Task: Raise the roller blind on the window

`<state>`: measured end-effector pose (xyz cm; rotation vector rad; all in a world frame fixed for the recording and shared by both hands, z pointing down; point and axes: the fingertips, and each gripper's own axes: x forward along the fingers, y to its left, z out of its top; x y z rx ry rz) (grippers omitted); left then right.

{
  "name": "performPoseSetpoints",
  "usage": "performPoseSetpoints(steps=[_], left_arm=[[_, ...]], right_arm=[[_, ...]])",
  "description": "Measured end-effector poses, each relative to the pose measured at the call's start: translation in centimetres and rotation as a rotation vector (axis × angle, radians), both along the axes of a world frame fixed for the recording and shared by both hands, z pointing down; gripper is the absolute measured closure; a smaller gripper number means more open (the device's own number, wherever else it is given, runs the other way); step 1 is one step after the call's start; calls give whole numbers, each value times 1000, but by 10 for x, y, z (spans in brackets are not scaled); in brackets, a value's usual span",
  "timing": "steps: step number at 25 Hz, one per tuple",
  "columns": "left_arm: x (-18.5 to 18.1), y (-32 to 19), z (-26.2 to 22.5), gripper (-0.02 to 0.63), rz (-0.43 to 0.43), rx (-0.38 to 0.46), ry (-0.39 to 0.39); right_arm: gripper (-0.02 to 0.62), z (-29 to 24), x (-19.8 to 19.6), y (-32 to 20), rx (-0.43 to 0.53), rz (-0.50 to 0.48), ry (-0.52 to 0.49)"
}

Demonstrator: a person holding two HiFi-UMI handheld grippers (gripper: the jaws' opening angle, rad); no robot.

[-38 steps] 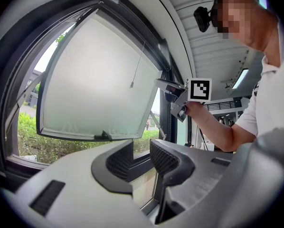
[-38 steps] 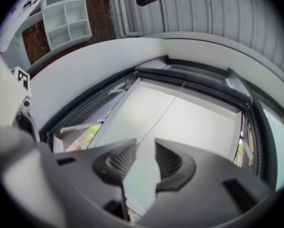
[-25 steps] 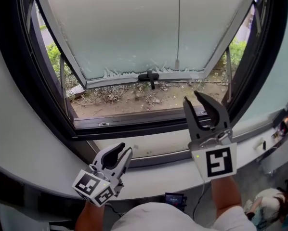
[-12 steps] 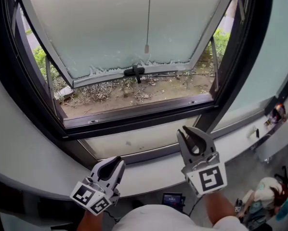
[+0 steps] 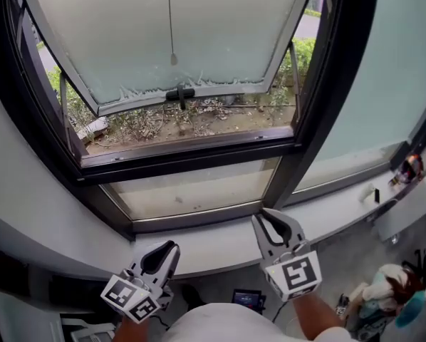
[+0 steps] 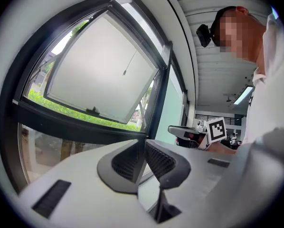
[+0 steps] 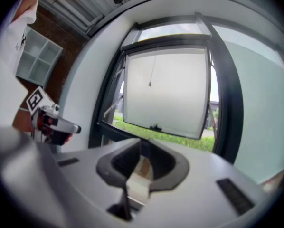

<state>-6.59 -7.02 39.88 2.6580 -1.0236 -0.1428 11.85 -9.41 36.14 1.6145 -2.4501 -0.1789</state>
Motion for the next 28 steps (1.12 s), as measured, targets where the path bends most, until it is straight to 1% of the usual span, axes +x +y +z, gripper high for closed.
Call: performPoseSetpoints(steps=[9, 12, 14, 17, 22, 28], left_arm=[[68, 83, 21, 540, -2, -51, -11], [91, 108, 21, 540, 8, -53, -16], [99, 119, 19, 540, 5, -49, -23], [102, 128, 15, 540, -10, -45, -24], [101, 138, 9, 540, -34, -32, -29], [81, 144, 4, 540, -65, -30, -33]], right_arm=[[529, 22, 49, 79, -36, -50, -35], [529, 28, 64, 101, -55, -62, -43], [529, 29, 72, 110, -59, -68, -48], [529, 24, 76, 119, -48, -81, -58], [529, 16, 73, 129, -25, -103, -80], [529, 14, 55, 134, -11, -131, -98]])
